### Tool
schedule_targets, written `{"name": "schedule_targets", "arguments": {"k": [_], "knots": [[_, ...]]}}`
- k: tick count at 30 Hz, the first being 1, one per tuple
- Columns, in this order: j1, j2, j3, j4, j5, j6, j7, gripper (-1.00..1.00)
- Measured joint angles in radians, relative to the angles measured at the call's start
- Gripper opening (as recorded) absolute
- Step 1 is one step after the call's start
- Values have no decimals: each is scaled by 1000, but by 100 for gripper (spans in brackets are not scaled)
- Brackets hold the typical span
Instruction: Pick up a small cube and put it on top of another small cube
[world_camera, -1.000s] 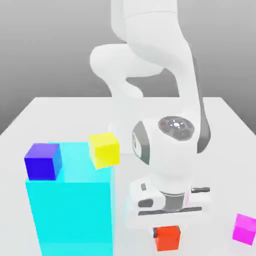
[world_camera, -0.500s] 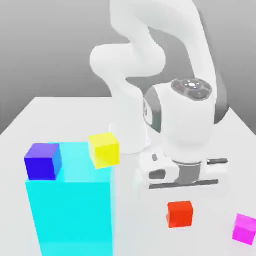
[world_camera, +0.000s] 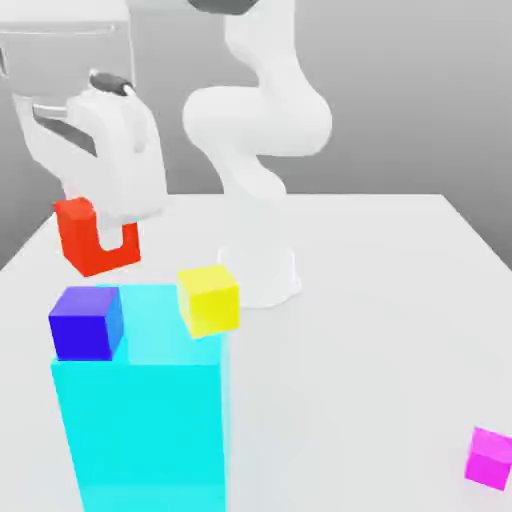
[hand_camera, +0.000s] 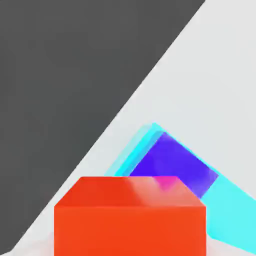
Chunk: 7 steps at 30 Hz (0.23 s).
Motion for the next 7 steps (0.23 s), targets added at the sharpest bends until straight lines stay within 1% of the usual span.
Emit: {"name": "schedule_targets", "arguments": {"k": [1,2,7], "knots": [[-3,11,-2,-25,1,36,4,-100],[-4,24,-3,-51,1,75,6,100],[-4,24,-3,-51,1,75,6,100]]}}
